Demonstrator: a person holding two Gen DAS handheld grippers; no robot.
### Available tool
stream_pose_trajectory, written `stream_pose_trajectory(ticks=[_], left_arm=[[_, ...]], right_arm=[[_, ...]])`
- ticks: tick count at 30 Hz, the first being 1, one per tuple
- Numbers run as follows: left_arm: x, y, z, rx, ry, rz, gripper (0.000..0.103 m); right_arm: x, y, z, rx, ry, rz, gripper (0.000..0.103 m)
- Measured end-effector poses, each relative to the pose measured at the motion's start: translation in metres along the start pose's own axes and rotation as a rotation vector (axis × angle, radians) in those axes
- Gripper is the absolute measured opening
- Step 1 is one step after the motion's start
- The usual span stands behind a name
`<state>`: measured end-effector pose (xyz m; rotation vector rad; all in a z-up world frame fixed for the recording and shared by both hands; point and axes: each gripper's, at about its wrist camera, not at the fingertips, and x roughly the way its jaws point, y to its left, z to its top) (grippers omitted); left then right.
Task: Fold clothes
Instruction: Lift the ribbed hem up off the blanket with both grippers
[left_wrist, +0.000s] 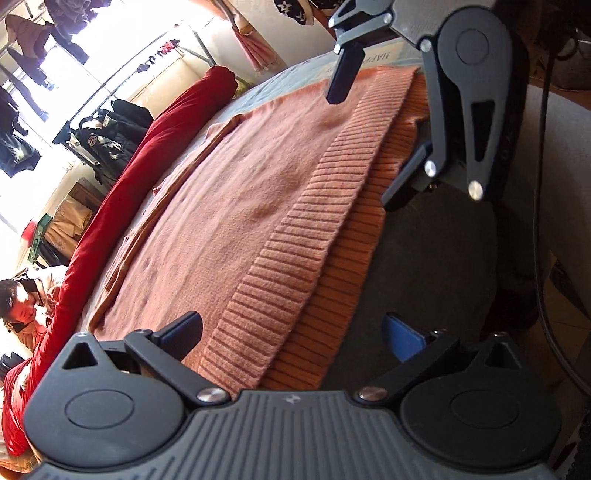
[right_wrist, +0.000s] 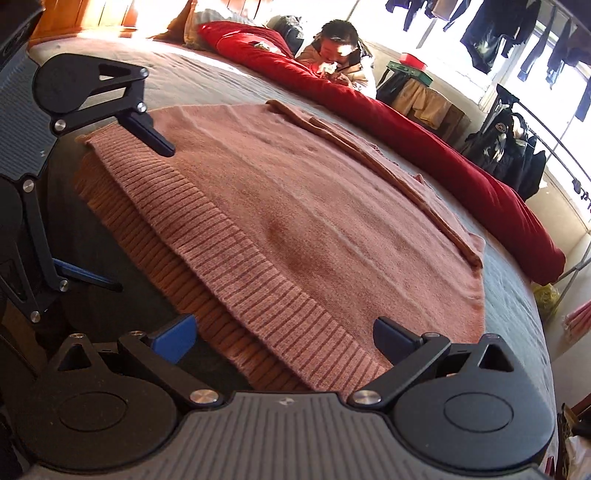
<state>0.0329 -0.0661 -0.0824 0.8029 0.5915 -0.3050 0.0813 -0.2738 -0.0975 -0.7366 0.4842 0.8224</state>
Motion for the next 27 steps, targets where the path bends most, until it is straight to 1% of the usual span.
stream_pose_trajectory(ticks=[3,7,14,17,20,24,26,27], left_arm=[[0.001,0.001,0.002,-0.013,-0.007,0.013,0.102],[0.002,0.002,0.005,-0.029,-0.015,0.03,0.102],[-0.01,0.014,0.004,-0.1,-0.053,0.073,0.102],[-0.014,0.019,0.003,-0.119,-0.058,0.1,0.102],[-0.015,0.022,0.003,-0.118,-0.063,0.096,0.102],[-0.014,0.02,0.005,-0.107,-0.07,0.072,0.102],[-0.012,0.016,0.006,-0.096,-0.081,0.051,0.102],[-0.01,0.014,0.007,-0.086,-0.085,0.054,0.102]], right_arm=[[0.004,0.014,0.0,-0.048,0.005,-0.017,0.103],[0.008,0.023,-0.001,-0.088,0.016,-0.038,0.103],[0.004,0.032,0.006,-0.112,-0.032,-0.074,0.103],[0.004,0.031,0.01,-0.116,-0.046,-0.11,0.103],[0.003,0.031,0.014,-0.122,-0.063,-0.148,0.103],[-0.001,0.03,0.02,-0.131,-0.106,-0.208,0.103],[-0.004,0.028,0.023,-0.127,-0.125,-0.225,0.103],[-0.005,0.027,0.024,-0.125,-0.128,-0.23,0.103]])
